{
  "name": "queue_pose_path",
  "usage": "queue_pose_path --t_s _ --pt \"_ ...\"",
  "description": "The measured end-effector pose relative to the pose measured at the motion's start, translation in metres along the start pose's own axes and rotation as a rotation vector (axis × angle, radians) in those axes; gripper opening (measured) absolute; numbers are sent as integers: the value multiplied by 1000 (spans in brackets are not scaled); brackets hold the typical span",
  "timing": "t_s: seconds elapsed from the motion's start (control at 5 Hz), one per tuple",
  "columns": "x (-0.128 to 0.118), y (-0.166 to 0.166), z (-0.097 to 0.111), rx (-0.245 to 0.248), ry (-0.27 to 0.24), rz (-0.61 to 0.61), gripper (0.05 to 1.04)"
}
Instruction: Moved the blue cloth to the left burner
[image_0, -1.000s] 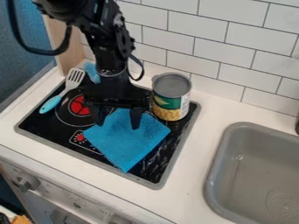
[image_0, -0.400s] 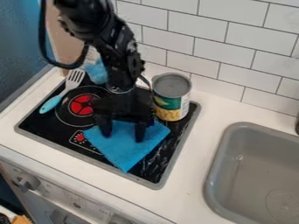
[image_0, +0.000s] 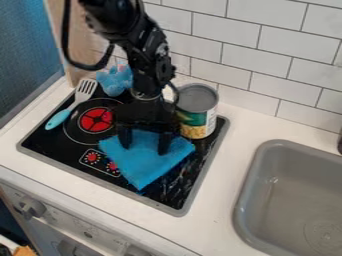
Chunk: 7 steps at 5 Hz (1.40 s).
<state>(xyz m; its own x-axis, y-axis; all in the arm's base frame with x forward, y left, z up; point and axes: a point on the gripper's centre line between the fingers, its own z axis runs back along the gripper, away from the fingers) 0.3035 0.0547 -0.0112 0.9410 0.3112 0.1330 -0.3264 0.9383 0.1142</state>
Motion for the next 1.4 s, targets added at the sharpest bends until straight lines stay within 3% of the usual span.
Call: queue_pose_path --t_s 0.2,0.8,1.2,1.4 --pt "18 11 -3 27 -21 76 1001" --pt "58 59 -12 83 -20 288 999" --pt "82 68 -15 84 -21 347 1001" --pt "81 67 -15 55 -15 366 1001"
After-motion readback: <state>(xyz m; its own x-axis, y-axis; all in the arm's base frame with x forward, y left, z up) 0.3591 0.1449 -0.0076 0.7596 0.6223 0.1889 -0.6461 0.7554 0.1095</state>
